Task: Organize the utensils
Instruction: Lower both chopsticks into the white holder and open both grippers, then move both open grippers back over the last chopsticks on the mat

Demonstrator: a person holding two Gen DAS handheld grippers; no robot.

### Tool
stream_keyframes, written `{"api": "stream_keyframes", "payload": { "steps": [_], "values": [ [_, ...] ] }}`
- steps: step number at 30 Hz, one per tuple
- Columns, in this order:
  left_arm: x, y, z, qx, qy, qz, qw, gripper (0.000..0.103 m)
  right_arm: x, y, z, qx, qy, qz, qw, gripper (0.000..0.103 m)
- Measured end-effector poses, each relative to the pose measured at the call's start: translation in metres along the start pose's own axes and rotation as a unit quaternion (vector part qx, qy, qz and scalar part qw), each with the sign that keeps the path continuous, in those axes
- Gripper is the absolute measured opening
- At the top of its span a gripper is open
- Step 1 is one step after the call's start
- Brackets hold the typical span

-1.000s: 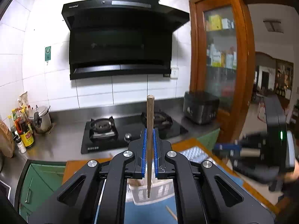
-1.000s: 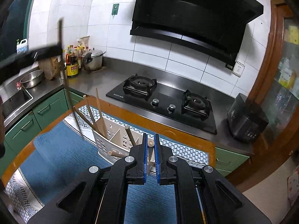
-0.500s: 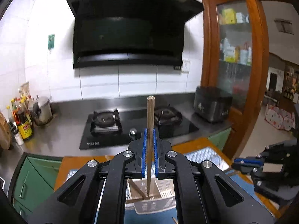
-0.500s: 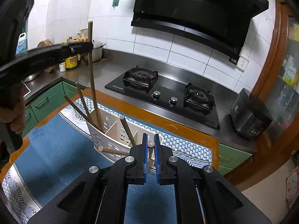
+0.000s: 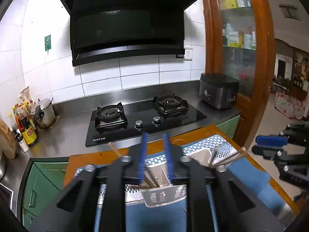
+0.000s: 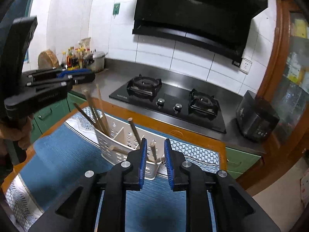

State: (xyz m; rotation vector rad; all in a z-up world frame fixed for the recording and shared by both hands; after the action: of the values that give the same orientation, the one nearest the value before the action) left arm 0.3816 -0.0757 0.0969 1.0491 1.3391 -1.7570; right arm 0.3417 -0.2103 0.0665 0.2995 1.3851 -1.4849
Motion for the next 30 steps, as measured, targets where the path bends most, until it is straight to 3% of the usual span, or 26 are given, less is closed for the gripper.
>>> {"api": "stream_keyframes", "payload": {
  "steps": [7, 17, 24, 30],
  "values": [
    [0.043, -0.051, 0.010, 0.009, 0.021, -0.004, 0.9997, 0.063, 0.039, -0.040, -0.039, -0.020, 0.018, 0.010, 1.000, 0.019],
    [0.129, -0.088, 0.005, 0.001, 0.000, -0.035, 0.9994, 0.097, 0.163, -0.047, -0.126, -0.076, 0.068, -0.054, 0.993, 0.019],
    [0.173, -0.098, 0.004, -0.011, -0.006, -0.056, 0.9983, 0.098, 0.221, -0.042, -0.174, -0.107, 0.104, -0.088, 0.985, 0.019],
    [0.196, -0.107, 0.009, -0.007, 0.000, -0.061, 0.9981, 0.098, 0.245, -0.026, -0.192, -0.099, 0.111, -0.116, 0.982, 0.019]
  ]
}}
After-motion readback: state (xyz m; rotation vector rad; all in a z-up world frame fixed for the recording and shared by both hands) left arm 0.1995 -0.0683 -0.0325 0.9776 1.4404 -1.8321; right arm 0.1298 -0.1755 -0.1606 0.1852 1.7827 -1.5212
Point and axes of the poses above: each gripper's, at about its wrist camera, not at the fingertips, and y roughly the way its jaws point, z to its right, x to its underside, the point moved 10 cm from there along y, roughly the way its jaws point, and after that the axes turned 12 degrees about -y, right-handed, at the moved point
